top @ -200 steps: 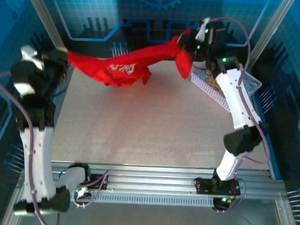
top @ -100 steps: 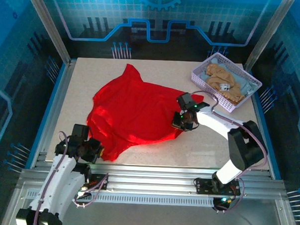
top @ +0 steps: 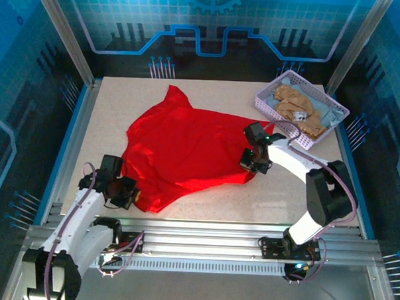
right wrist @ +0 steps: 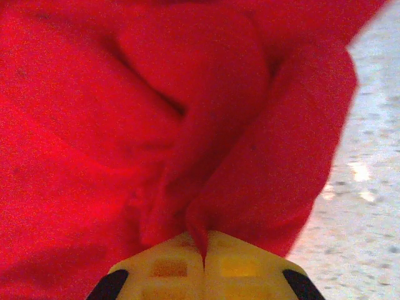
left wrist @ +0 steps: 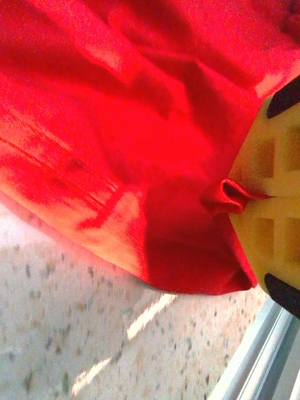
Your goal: Fold and stack the t-shirts
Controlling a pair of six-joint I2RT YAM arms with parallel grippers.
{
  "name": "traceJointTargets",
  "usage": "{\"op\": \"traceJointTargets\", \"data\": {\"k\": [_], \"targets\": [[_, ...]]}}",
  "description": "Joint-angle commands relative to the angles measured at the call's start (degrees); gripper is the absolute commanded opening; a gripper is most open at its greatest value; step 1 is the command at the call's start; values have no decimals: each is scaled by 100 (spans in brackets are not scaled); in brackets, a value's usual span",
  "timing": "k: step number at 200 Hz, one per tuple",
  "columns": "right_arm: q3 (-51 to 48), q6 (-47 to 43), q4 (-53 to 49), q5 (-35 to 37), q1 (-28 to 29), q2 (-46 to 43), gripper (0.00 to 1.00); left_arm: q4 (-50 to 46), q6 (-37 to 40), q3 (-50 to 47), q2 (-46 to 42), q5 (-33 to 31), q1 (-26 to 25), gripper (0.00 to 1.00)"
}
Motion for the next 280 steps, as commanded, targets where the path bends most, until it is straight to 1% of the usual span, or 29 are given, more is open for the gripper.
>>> {"op": "traceJointTargets", "data": {"k": [1, 29, 44, 64, 74, 86, 96, 103, 121, 138, 150, 170, 192, 209, 238, 263, 280], "targets": [[-173, -34, -388, 331, -64, -693, 0, -19, 140, 276, -119, -123, -63, 0], [-153, -88, -905, 782, 94, -1139, 0, 260, -49, -31, -151, 12, -81, 0], [-299, 12, -1040, 689, 99, -1242, 0, 561, -233, -155, -49, 66, -116, 0], [-600, 256, -1222, 419, 95, -1191, 0, 853, -229, -46, 230, 20, -167, 0], [-778, 394, -1233, 346, 55, -1215, 10, 935, -180, 76, 422, 16, -177, 0], [-1105, 504, -1272, 257, -91, -1331, 28, 998, -96, 241, 646, 15, -201, 0], [-1163, 615, -1428, 367, -170, -1517, 40, 995, -16, 371, 820, -11, -219, 0], [-1144, 656, -1518, 508, -192, -1687, 46, 993, 32, 454, 909, -30, -238, 0], [-944, 661, -1540, 944, -194, -2122, 57, 960, 135, 629, 1040, -134, -235, 0], [-766, 471, -1195, 1159, -196, -2207, 64, 886, 238, 806, 1113, -318, -244, 0], [-623, 217, -688, 953, -233, -1956, 63, 823, 317, 938, 1183, -453, -239, 0], [-341, -53, -127, 525, -182, -1086, 57, 788, 409, 1115, 1348, -633, -239, 0], [97, -244, -72, 660, -103, -58, 48, 788, 448, 1238, 1540, -750, -239, 0], [362, -430, 69, 618, -129, 571, 47, 772, 442, 1305, 1582, -858, -231, 0], [1168, -576, -140, 362, -164, 1682, 45, 643, 474, 1384, 1574, -1082, -161, 0], [1981, -600, -106, 72, -123, 2500, 43, 613, 529, 1424, 1600, -1183, 50, 0], [2653, -573, -76, -130, -121, 3032, 42, 685, 696, 1522, 1675, -1197, 388, 0]]}}
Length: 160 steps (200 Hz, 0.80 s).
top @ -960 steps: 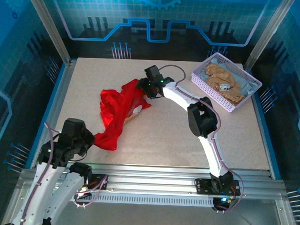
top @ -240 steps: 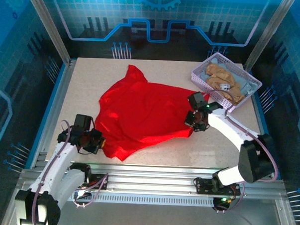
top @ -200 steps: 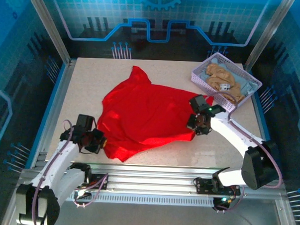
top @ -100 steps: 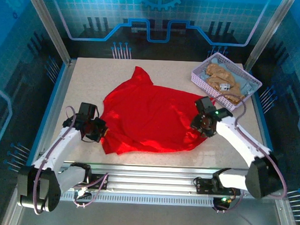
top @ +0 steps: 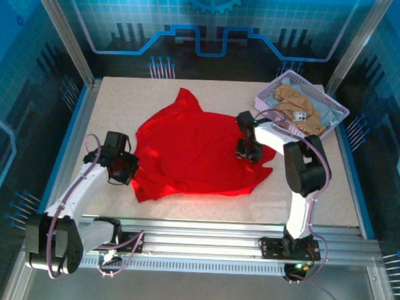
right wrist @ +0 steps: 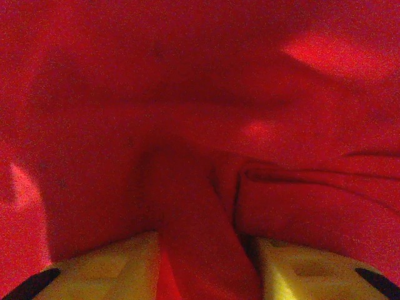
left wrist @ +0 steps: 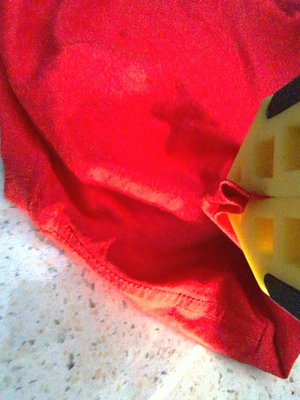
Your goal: Fold and stack the t-shirts
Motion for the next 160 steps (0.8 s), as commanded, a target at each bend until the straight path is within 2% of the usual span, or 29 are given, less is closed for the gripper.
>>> {"op": "traceJointTargets", "data": {"k": [1, 23, 37, 46, 76, 102, 130, 160], "targets": [[746, -77, 176, -468, 34, 803, 42, -102, 298, 272, 114, -246, 404, 0], [1807, -174, 196, -880, 47, 1407, 40, 52, 654, 646, 412, -247, 881, 0], [2460, -208, -169, -689, 101, 1568, 41, 31, 859, 1033, 649, -327, 921, 0], [2536, -189, -226, -562, 105, 1432, 44, 8, 914, 1213, 767, -296, 921, 0], [1522, 120, 177, -266, -148, 160, 57, -5, 849, 1066, 645, -187, 900, 0], [421, 301, 419, -207, -570, -810, 59, -73, 797, 755, 390, -144, 836, 0], [-326, 359, 542, -478, -909, -1072, 56, -78, 693, 578, 263, -75, 721, 0], [-620, 570, 1124, -893, -1043, -827, 56, -80, 696, 536, 242, -47, 684, 0]]}}
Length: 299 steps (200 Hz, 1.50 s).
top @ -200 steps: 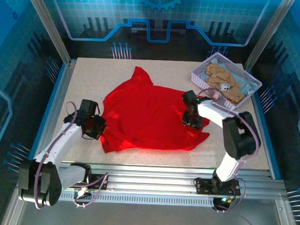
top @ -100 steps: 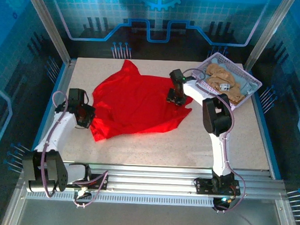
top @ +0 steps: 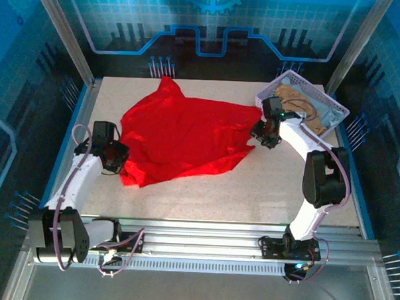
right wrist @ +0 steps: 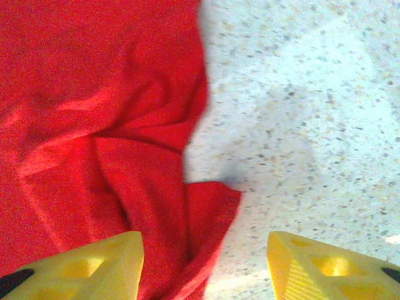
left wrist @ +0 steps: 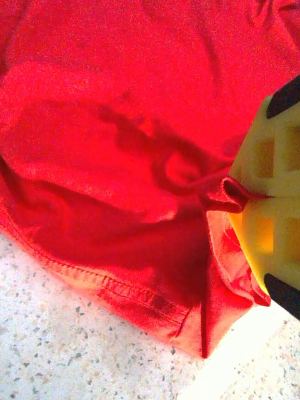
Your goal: Fold and stack the t-shirts
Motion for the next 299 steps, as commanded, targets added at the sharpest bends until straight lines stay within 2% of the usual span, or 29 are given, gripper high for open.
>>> {"op": "traceJointTargets", "data": {"k": [1, 18, 47, 83, 97, 115, 124, 161, 185, 212, 233, 269, 284, 299], "targets": [[-234, 259, 449, -420, -11, 352, 56, -137, -13, -70, -109, 117, -35, 0], [-36, 374, 476, -528, -42, 660, 55, -154, -10, -52, -109, 143, -36, 0], [202, 615, 175, -531, -100, 1084, 42, -192, -19, -35, -169, 144, -44, 0], [-121, 901, 275, -443, -102, 931, 36, -243, -21, -63, -246, 160, -44, 0], [-218, 962, 449, -478, -101, 925, 27, -244, -34, -85, -270, 187, -44, 0], [-159, 1016, 455, -409, -96, 925, 7, -243, -37, -101, -286, 222, -49, 0], [-123, 1046, 356, -252, -82, 798, 0, -260, -35, -110, -298, 247, -53, 0], [467, 843, -912, 784, -45, 33, 0, -195, -169, -241, -374, 481, -105, 0], [577, 702, -1720, 1010, -69, -274, 0, -179, -303, -364, -445, 671, -216, 0], [-256, 555, -1565, 995, -141, -832, 0, -275, -486, -535, -600, 926, -421, 0], [-920, 467, -1311, 756, -328, -908, 0, -414, -696, -780, -783, 1123, -675, 0], [-1174, 103, -1195, 1123, -439, -713, 0, -156, -920, -1368, -818, 2167, -1166, 0], [-1104, -35, -1199, 1250, -493, -636, 0, -171, -749, -1337, -939, 2527, -1332, 17], [-980, -123, -1242, 1350, -516, -570, 0, -939, -434, -1002, -1247, 2291, -1354, 29]]}}
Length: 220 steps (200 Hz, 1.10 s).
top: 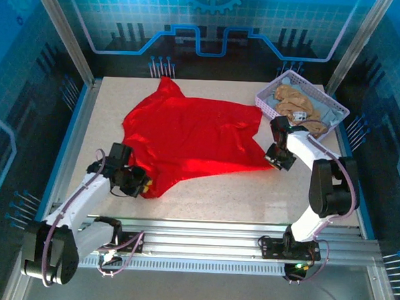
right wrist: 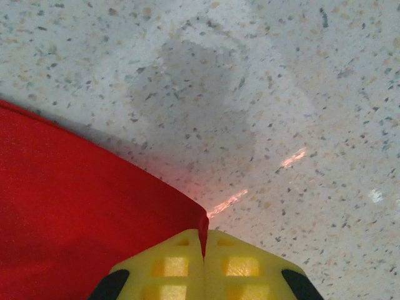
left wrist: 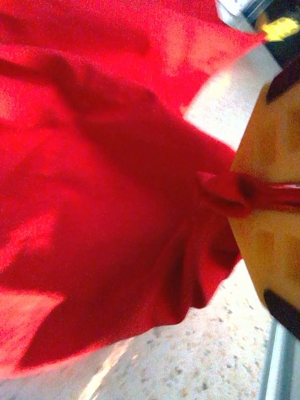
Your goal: Fold and stack the t-shirts
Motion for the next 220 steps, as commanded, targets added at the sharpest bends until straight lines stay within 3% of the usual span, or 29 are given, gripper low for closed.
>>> {"op": "traceJointTargets", "data": {"k": [1, 16, 35, 60, 89, 123, 142, 166, 193, 220], "targets": [[214, -288, -95, 380, -124, 100, 0, -777, 331, 362, -442, 373, -88, 30], [329, -328, -141, 453, -141, 165, 0, -1251, 609, 693, -878, -98, -79, 45], [420, -359, -153, 451, -147, 237, 0, -1829, 664, 980, -1114, -1152, -18, 64], [448, -412, -94, 356, -143, 285, 0, -1597, 619, 910, -360, -1530, 529, 58], [491, -483, -30, 241, -151, 283, 0, -898, 855, 1020, 1113, -1563, 1031, 62], [531, -486, 24, 99, -144, 291, 0, -24, 1343, 1261, 2108, -1653, 1170, 64], [529, -444, 50, 56, -137, 300, 0, 110, 1347, 1266, 2582, -1610, 1169, 58], [503, -404, 121, -13, -134, 274, 0, 568, 1313, 1125, 2964, -1457, 1160, 41], [570, -440, 163, -32, -146, 232, 0, 719, 1311, 1400, 2851, -1521, 1160, 0], [796, -543, 210, -1, -172, 160, 0, 409, 1391, 2178, 2257, -1769, 1149, 0]]}}
